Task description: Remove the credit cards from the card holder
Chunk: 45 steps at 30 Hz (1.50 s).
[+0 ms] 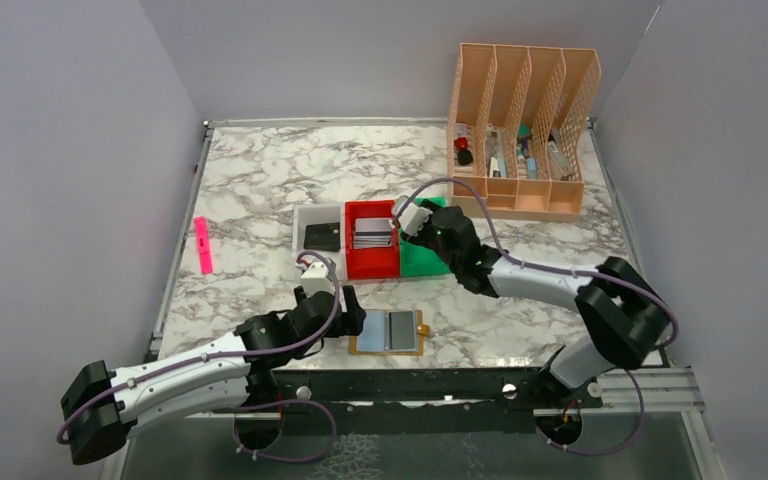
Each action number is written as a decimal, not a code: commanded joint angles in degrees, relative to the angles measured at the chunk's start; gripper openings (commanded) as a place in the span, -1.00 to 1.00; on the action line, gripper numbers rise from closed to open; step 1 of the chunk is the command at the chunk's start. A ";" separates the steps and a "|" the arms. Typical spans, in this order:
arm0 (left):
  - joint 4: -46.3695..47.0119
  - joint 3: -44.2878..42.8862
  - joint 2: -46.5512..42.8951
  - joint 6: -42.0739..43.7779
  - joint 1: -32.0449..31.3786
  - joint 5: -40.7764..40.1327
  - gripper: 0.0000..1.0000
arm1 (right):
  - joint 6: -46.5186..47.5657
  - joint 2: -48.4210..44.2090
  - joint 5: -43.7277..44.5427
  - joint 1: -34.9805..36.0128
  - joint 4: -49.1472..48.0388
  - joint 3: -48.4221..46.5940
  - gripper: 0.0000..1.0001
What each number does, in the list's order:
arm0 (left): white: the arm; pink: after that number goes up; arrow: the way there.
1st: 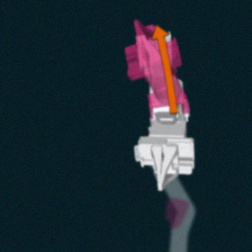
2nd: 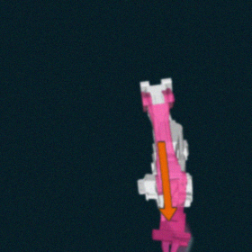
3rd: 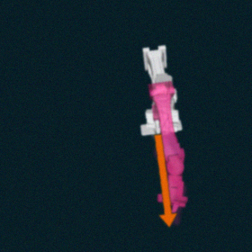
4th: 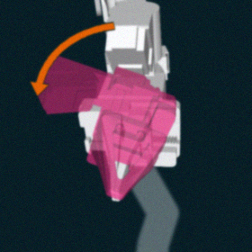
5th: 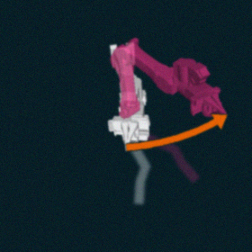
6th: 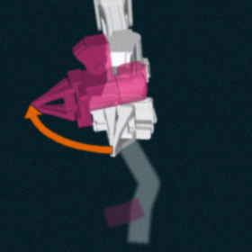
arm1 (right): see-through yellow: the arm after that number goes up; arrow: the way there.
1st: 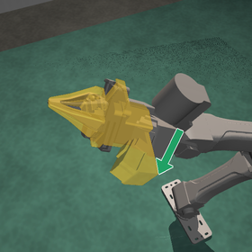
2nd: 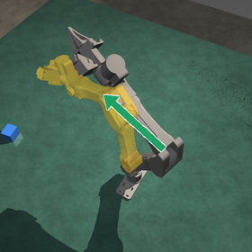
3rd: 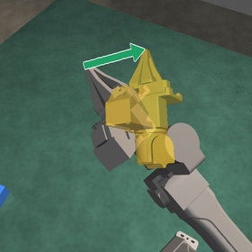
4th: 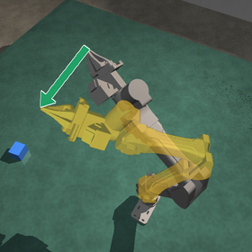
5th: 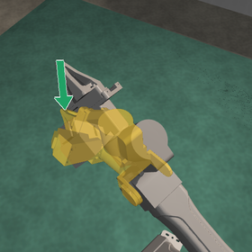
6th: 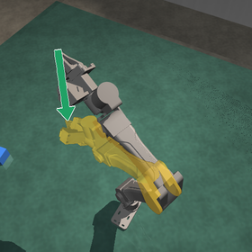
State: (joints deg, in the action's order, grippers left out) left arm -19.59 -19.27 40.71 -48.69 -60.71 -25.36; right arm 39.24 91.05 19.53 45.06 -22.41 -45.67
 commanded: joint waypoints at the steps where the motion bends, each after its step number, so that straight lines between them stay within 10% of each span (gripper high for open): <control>1: -0.41 -1.15 0.64 -0.44 0.33 0.61 0.64 | -10.87 -9.14 -3.92 0.03 1.18 2.89 0.08; 11: 5.13 -1.21 -0.64 0.83 0.37 5.42 0.56 | -64.48 -28.55 -17.26 0.03 18.94 10.46 0.17; 18: 15.45 -0.20 3.16 2.50 0.33 13.46 0.41 | -84.75 -29.31 -40.30 0.16 6.27 24.34 -0.08; 45: 26.36 -1.45 21.04 1.01 0.32 20.59 0.14 | -83.01 -16.69 -47.02 2.83 2.81 25.77 -0.28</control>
State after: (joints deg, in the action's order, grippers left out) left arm 4.32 -19.27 60.73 -47.57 -60.53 -6.44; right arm -43.92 72.40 -25.43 47.29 -16.64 -18.37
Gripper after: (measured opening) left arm 0.576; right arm 0.355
